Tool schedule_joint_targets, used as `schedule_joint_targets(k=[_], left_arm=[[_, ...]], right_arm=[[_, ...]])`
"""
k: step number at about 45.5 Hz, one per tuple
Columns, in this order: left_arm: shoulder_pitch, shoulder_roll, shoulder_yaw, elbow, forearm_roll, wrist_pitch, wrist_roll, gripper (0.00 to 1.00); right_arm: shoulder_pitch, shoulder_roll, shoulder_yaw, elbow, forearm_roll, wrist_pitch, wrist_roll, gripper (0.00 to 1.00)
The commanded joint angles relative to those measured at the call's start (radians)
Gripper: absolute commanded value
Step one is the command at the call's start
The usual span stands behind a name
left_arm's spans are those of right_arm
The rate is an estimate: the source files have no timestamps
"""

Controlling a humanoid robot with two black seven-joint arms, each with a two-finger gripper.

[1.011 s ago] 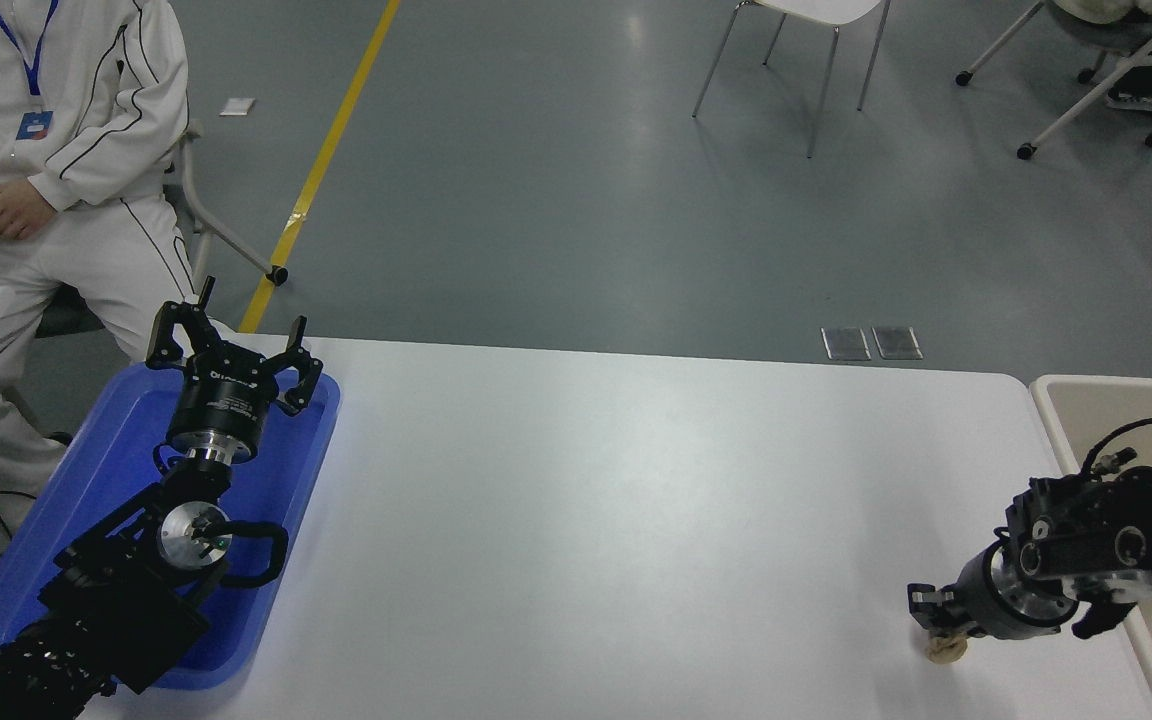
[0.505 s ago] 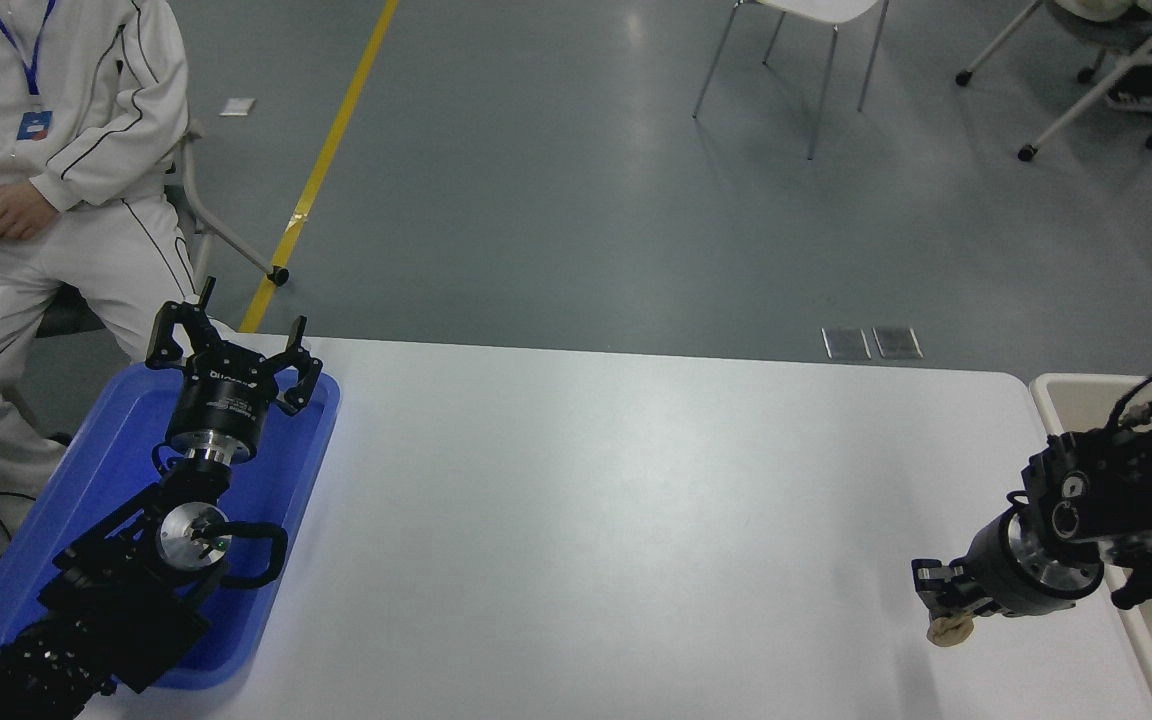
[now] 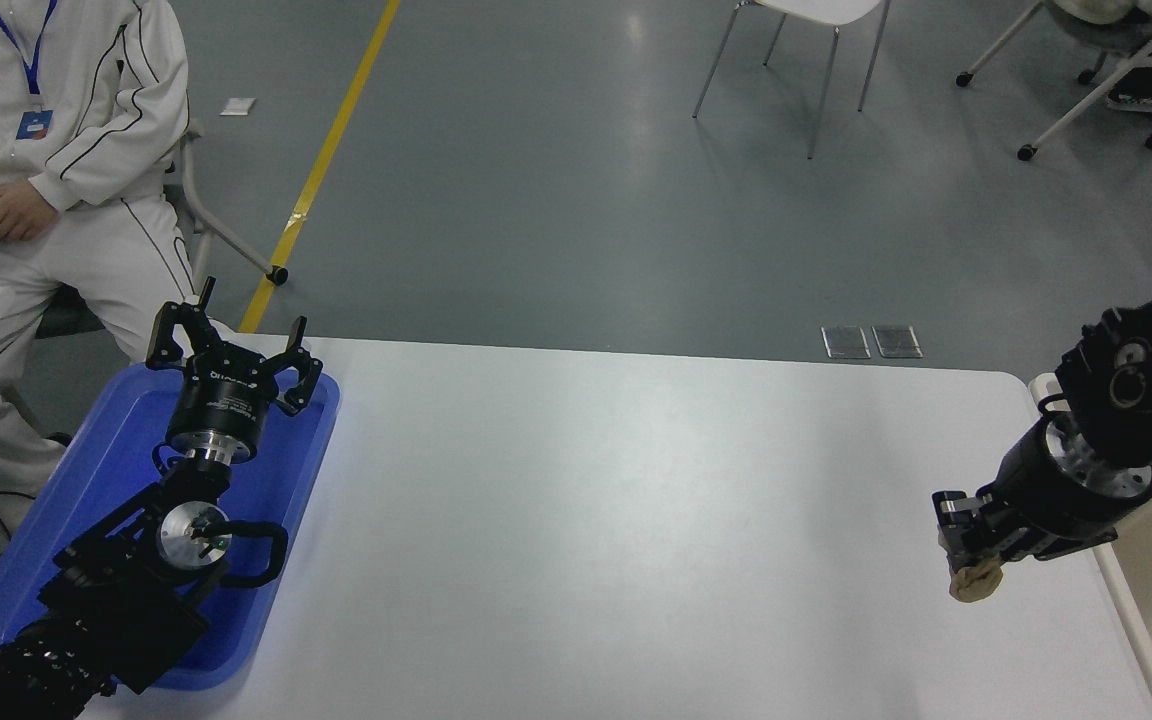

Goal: Pick up paper ball place in dustbin

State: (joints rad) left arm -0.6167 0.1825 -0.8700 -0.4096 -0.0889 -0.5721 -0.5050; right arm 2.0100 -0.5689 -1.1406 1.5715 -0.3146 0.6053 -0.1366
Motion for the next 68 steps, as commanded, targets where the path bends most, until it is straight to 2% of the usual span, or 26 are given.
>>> schedule_joint_targets(k=[1, 23, 44, 58, 68], left_arm=[[0.000, 0.000, 0.000, 0.000, 0.000, 0.000, 0.000, 1.00], [0.000, 0.000, 0.000, 0.000, 0.000, 0.000, 0.000, 1.00], [0.000, 0.000, 0.000, 0.000, 0.000, 0.000, -0.001, 1.00], [0.000, 0.000, 0.000, 0.000, 0.000, 0.000, -0.001, 1.00], [0.000, 0.000, 0.000, 0.000, 0.000, 0.000, 0.000, 1.00]], right_arm=[[0.168, -0.006, -0.019, 0.008, 0.015, 0.180, 0.000, 0.00], [0.403, -0.005, -0.130, 0.007, 0.084, 0.180, 0.000, 0.00], [0.420, -0.016, -0.140, 0.005, 0.089, 0.180, 0.000, 0.00], [0.354, -0.108, -0.266, -0.044, 0.078, 0.180, -0.001, 0.00], [0.237, -0.227, -0.358, -0.142, 0.077, 0.145, -0.001, 0.00]])
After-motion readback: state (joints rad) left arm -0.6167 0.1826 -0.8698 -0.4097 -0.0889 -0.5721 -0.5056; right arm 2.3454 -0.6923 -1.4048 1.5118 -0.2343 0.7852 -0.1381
